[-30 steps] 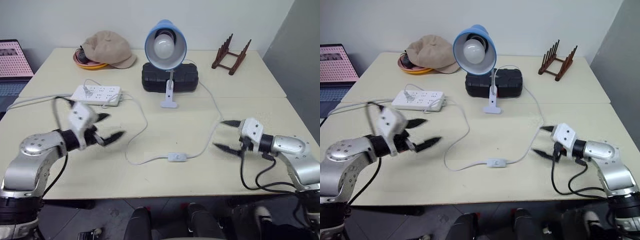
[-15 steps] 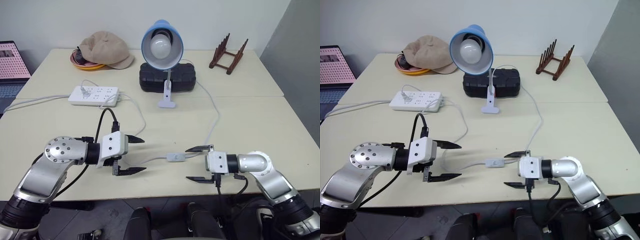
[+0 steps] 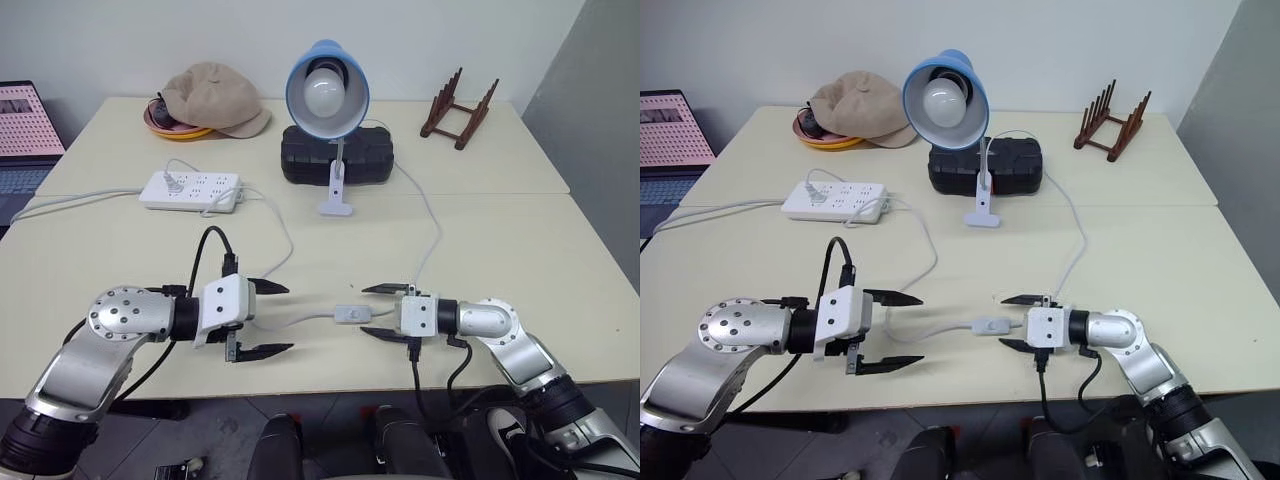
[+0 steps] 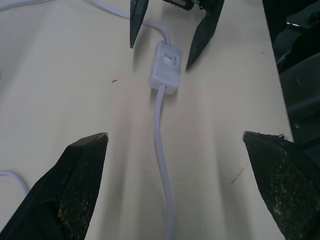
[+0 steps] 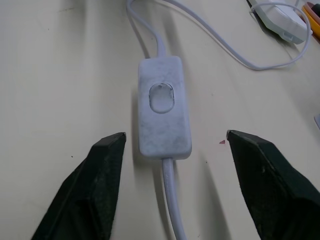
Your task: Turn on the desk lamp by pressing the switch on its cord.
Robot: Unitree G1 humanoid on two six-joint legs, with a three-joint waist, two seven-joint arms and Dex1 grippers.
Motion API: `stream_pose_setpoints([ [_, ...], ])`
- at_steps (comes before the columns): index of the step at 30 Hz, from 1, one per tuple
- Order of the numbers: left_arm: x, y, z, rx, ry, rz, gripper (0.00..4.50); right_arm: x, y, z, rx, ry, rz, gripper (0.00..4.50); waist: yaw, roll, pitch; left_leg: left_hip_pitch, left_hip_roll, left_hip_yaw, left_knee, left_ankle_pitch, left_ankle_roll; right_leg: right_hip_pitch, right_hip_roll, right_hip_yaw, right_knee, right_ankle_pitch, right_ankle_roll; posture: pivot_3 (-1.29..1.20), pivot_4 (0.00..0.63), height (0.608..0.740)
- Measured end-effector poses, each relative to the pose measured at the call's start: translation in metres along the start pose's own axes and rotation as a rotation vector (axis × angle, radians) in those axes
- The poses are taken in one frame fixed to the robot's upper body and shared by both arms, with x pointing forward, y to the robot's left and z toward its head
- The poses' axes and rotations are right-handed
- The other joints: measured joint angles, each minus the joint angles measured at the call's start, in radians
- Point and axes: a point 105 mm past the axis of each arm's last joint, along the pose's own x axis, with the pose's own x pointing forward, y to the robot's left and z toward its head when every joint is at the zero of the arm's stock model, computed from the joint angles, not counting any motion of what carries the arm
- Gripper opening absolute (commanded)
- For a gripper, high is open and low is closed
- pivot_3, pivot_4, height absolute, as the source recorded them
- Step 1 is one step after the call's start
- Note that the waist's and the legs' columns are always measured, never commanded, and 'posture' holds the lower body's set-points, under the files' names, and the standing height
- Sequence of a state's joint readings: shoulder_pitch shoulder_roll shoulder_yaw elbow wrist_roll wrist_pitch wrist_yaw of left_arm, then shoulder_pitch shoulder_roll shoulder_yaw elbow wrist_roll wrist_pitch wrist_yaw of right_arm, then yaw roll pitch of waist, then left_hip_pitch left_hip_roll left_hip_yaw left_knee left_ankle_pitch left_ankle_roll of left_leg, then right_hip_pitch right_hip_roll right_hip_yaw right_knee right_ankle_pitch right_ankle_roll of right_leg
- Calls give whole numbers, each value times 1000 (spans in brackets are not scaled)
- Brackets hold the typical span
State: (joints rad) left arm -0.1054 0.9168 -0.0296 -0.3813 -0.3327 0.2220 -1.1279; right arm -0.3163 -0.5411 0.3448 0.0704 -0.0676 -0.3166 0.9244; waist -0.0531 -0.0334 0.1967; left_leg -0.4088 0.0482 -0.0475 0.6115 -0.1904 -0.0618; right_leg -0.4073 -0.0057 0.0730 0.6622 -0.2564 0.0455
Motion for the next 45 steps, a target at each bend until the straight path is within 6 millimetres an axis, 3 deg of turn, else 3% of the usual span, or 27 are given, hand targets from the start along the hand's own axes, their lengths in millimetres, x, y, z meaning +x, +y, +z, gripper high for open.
stream_pose_setpoints([
  [6,-3,1,0,-9,6,24,4500,3,-4,0,-66,0,31,1077,0,0,0,1,0,0,0,0,0,0,0,0,1,0,0,0,150,740],
  [16,-5,6,0,-80,-10,70,4500,4,-4,-1,-67,-9,60,1078,0,0,0,0,0,0,0,0,0,0,0,0,1,0,0,0,150,740],
  [18,-9,17,10,-308,-130,152,4500,3,-11,-1,1,-10,19,1078,1,0,0,0,0,-1,1,0,0,0,0,0,2,1,1,0,150,740],
  [20,-18,32,28,-537,-287,216,4500,1,-31,4,93,-29,-69,1078,0,0,0,0,1,-3,3,0,0,1,1,-2,4,2,4,0,150,740],
  [23,-20,32,53,-762,-453,203,4500,-2,-65,19,236,-88,-220,1078,-1,0,0,1,1,-4,3,0,0,2,1,-2,4,4,6,0,150,740],
  [28,-7,20,63,-944,-560,182,4500,-3,-79,26,351,-104,-283,1078,4,0,0,1,0,-4,3,0,0,2,1,-1,3,4,6,0,150,740],
  [31,12,24,56,-1061,-610,206,4500,-4,-82,35,342,-122,-284,1078,9,0,0,1,-1,-3,3,0,0,2,1,-1,3,4,6,0,150,740],
  [40,36,43,39,-1108,-612,280,4500,-8,-84,54,245,-169,-270,1078,20,0,0,1,-1,-3,3,0,0,2,1,-1,2,4,6,0,150,740],
  [45,46,49,50,-1079,-651,246,4500,-8,-78,57,212,-182,-261,1078,21,0,0,0,-1,-3,3,0,0,2,1,-1,1,4,6,0,150,740],
])
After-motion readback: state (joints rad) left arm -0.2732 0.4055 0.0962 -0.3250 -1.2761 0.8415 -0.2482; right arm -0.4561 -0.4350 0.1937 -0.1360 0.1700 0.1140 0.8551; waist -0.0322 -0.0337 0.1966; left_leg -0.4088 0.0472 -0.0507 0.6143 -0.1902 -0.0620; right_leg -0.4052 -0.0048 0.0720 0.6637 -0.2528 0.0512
